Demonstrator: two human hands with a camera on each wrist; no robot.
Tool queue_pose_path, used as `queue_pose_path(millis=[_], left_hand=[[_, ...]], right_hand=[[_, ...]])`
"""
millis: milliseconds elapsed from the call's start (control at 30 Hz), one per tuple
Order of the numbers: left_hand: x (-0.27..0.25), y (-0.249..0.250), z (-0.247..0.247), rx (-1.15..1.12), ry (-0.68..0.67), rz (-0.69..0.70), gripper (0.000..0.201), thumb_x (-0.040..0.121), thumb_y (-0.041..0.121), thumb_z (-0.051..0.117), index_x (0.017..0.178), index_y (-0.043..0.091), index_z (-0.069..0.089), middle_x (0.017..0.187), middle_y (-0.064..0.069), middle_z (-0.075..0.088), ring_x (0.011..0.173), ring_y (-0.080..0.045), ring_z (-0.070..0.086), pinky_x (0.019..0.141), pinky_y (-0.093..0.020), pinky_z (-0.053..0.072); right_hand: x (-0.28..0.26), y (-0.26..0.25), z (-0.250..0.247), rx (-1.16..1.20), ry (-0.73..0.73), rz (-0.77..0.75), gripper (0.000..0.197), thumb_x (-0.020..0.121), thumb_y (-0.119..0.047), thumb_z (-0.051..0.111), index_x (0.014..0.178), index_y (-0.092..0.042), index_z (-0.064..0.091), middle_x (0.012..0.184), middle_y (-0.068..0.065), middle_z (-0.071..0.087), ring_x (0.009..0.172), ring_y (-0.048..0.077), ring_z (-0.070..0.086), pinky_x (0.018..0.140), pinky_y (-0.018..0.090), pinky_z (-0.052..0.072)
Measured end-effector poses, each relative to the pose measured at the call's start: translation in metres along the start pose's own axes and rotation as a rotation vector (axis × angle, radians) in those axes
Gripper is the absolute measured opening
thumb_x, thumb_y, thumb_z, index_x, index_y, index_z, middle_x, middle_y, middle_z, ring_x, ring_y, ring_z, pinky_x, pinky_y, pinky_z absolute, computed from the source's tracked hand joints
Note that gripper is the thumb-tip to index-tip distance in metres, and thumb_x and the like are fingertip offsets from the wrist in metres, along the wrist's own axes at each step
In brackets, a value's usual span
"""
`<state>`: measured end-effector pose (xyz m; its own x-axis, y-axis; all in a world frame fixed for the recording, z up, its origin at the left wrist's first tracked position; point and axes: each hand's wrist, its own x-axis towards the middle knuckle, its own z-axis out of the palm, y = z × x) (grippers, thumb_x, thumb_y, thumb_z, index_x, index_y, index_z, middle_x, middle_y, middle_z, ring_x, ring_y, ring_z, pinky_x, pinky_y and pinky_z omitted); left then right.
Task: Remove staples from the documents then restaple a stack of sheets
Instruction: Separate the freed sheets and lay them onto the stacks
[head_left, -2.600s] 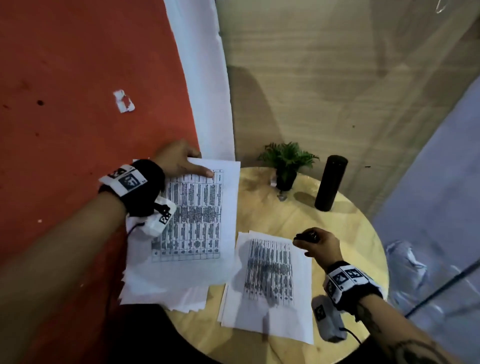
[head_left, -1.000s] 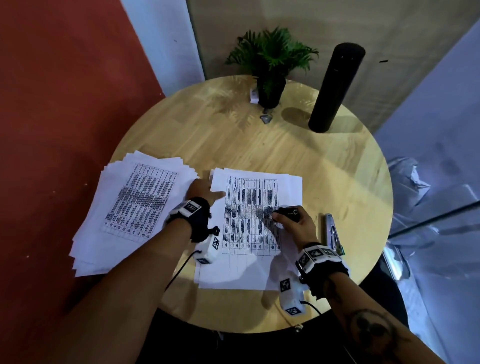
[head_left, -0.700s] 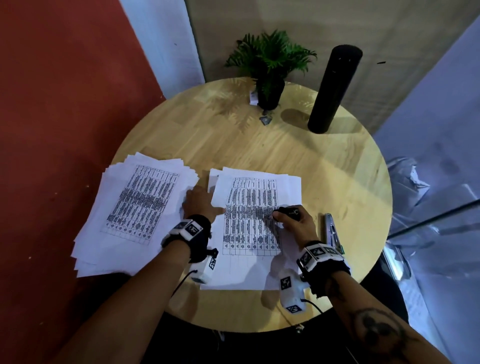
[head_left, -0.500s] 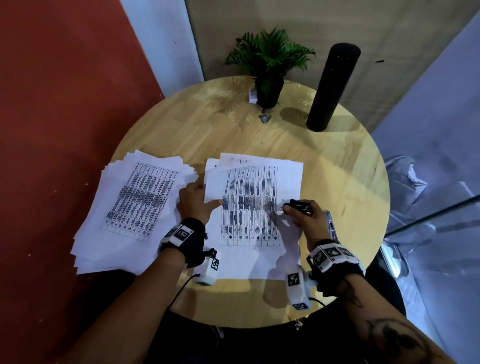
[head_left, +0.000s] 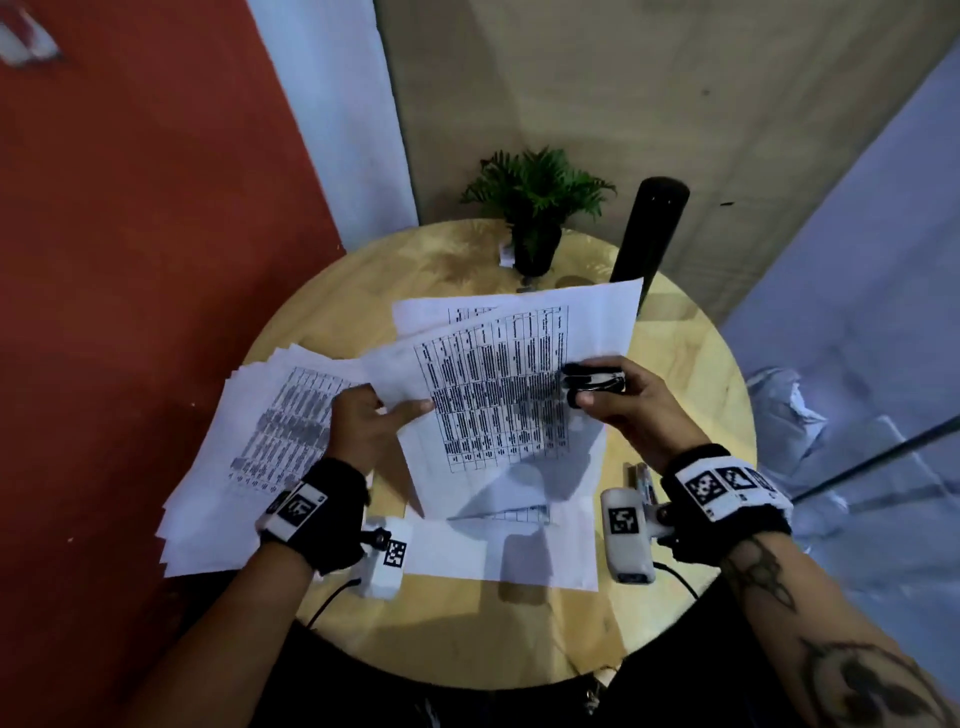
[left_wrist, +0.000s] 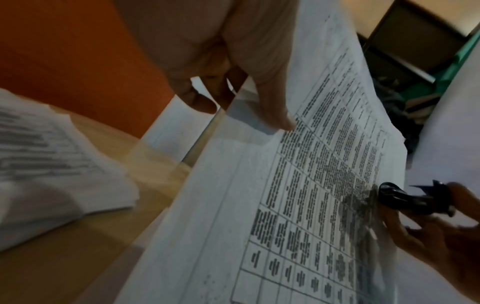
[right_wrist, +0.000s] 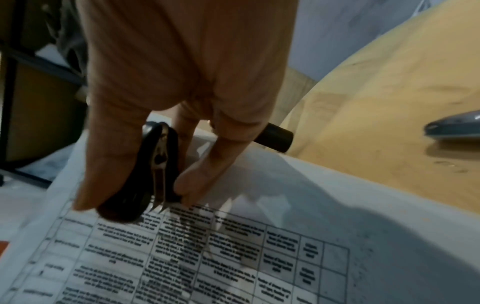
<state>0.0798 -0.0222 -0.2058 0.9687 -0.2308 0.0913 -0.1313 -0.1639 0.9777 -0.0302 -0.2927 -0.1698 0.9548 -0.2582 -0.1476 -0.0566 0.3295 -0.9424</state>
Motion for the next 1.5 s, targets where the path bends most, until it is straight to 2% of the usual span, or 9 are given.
queue_pose_path(millis=[100,233,400,500,667,800,933,1133,1500], left_hand=[[0.006,0.032,-0.012,-0.079,-0.031,0.052,0.037,0.070,-0.008,0.074,0.104,0.004,0.064,0.083,0.023,0.071,0.084,0.004,0.067,0.076,-0.023,0.054],[0.014,0.078,-0.028,-0.186,0.014,0.076,0.054,0.070,-0.004,0.075,0.106,0.021,0.043,0.097,0.002,0.066,0.084,-0.002,0.067,0.074,-0.025,0.053],[0.011,0.147,-0.039,0.028,0.111,0.359,0.097,0.054,0.052,0.082,0.133,0.029,0.031,0.132,0.012,0.044,0.127,-0.013,0.041,0.108,-0.033,0.032],[-0.002,0.199,-0.034,0.472,0.205,0.606,0.102,0.054,0.067,0.071,0.140,0.024,0.035,0.134,0.007,0.045,0.122,-0.013,0.036,0.098,-0.030,0.028],[-0.001,0.251,-0.032,0.719,0.039,0.524,0.050,0.058,0.065,0.070,0.099,0.036,0.066,0.092,0.006,0.069,0.103,-0.020,0.059,0.098,-0.043,0.034],[0.001,0.263,-0.032,0.594,-0.127,0.488,0.021,0.057,0.068,0.061,0.068,0.050,0.062,0.068,0.005,0.066,0.082,-0.028,0.065,0.087,-0.051,0.047],[-0.006,0.272,-0.033,0.633,-0.203,0.473,0.016,0.057,0.069,0.058,0.065,0.055,0.060,0.065,0.010,0.061,0.081,-0.027,0.063,0.089,-0.050,0.047],[-0.020,0.296,-0.027,0.905,-0.094,0.525,0.019,0.076,0.044,0.072,0.079,0.026,0.066,0.071,0.012,0.057,0.097,-0.016,0.054,0.080,-0.036,0.020],[-0.020,0.303,-0.019,0.879,-0.190,0.565,0.026,0.082,0.042,0.067,0.093,0.018,0.070,0.062,0.013,0.054,0.081,-0.015,0.054,0.088,-0.034,0.037]], right_hand=[[-0.002,-0.023,0.014,0.039,-0.063,-0.042,0.064,0.021,-0.032,0.095,0.079,-0.019,0.071,0.090,0.002,0.074,0.081,0.014,0.069,0.073,0.022,0.056],[-0.011,-0.051,0.027,0.027,-0.087,-0.103,0.073,0.022,-0.034,0.095,0.087,-0.016,0.068,0.093,0.003,0.073,0.083,0.017,0.069,0.076,0.025,0.055],[-0.026,-0.083,0.040,0.037,-0.108,-0.191,0.080,0.022,-0.032,0.096,0.093,-0.009,0.067,0.093,0.005,0.074,0.085,0.016,0.069,0.079,0.024,0.056],[-0.036,-0.095,0.045,0.045,-0.163,-0.214,0.066,0.021,-0.028,0.096,0.083,-0.015,0.075,0.090,0.006,0.074,0.083,0.017,0.070,0.072,0.023,0.056],[-0.052,-0.109,0.047,0.044,-0.197,-0.258,0.065,0.024,-0.027,0.096,0.085,-0.015,0.075,0.092,0.009,0.074,0.085,0.018,0.070,0.075,0.025,0.056],[-0.065,-0.117,0.048,0.037,-0.205,-0.297,0.066,0.024,-0.029,0.096,0.085,-0.016,0.075,0.091,0.008,0.074,0.083,0.017,0.070,0.073,0.023,0.056],[-0.077,-0.121,0.050,0.033,-0.214,-0.324,0.065,0.023,-0.031,0.096,0.084,-0.019,0.076,0.088,0.006,0.074,0.081,0.015,0.070,0.071,0.021,0.054],[-0.090,-0.123,0.055,-0.004,-0.234,-0.348,0.064,0.025,-0.033,0.095,0.085,-0.020,0.076,0.091,0.007,0.074,0.081,0.016,0.070,0.072,0.021,0.055],[-0.096,-0.117,0.057,0.036,-0.202,-0.369,0.065,0.028,-0.029,0.096,0.088,-0.016,0.075,0.096,0.008,0.073,0.084,0.018,0.070,0.072,0.022,0.055]])
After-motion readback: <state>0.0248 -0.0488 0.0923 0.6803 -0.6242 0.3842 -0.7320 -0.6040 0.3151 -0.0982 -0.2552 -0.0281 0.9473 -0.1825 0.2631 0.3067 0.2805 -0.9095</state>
